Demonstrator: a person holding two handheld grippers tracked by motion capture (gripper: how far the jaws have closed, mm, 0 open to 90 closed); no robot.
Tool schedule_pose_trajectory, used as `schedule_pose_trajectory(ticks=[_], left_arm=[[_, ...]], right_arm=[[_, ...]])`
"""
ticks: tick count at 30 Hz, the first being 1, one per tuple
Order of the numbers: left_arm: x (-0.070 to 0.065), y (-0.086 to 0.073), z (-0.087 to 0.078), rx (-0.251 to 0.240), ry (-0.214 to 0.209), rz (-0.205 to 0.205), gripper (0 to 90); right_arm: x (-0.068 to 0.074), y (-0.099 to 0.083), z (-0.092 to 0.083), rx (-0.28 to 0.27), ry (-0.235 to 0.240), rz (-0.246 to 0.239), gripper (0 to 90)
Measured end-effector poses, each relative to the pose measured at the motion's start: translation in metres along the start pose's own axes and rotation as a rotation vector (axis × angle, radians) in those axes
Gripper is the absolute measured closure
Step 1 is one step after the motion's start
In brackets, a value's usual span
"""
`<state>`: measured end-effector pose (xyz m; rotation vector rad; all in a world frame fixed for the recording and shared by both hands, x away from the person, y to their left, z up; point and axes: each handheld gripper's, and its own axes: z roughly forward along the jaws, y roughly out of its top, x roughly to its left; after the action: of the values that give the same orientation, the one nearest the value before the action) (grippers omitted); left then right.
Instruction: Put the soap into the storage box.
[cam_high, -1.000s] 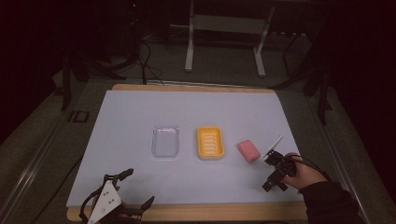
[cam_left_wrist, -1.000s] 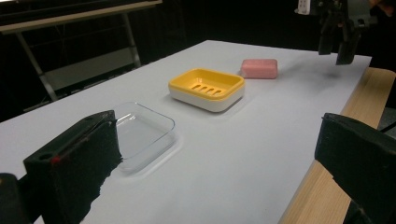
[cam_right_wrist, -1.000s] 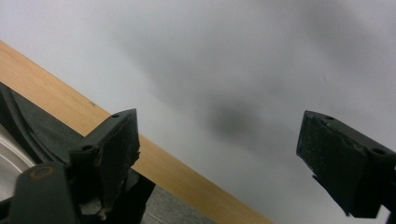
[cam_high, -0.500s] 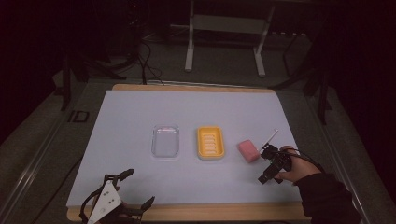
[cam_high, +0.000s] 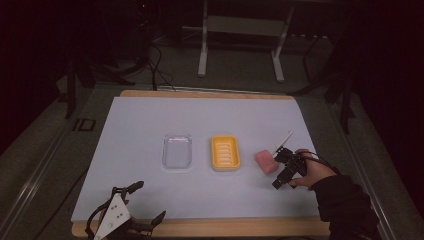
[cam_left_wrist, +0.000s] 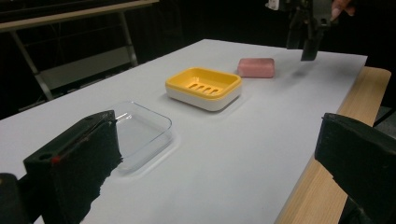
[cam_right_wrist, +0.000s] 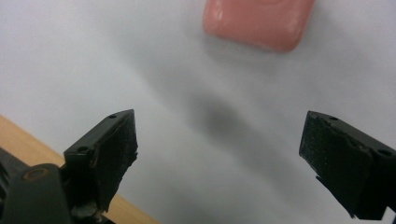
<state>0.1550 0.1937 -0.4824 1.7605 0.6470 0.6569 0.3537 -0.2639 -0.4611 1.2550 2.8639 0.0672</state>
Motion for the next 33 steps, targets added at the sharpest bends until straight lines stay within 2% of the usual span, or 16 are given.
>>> schedule_pose_trajectory(ticks=[14, 17, 24, 33], left_arm=[[-0.001, 0.000, 0.001, 0.002, -0.006, 0.004, 0.5], [-0.001, 0.000, 0.001, 0.001, -0.006, 0.005, 0.5], [-0.001, 0.000, 0.001, 0.006, -0.008, 0.008, 0.5], [-0.001, 0.000, 0.001, 0.007, -0.011, 0.009, 0.5]], right_arm=[[-0.007, 0.028, 0.003, -0.064, -0.009, 0.003, 13.4], [-0.009, 0.033, 0.005, -0.097, -0.012, 0.014, 15.4], [-0.015, 0.045, 0.012, -0.149, 0.000, 0.083, 15.5], [-0.021, 0.055, 0.026, -0.148, 0.001, 0.135, 22.0]])
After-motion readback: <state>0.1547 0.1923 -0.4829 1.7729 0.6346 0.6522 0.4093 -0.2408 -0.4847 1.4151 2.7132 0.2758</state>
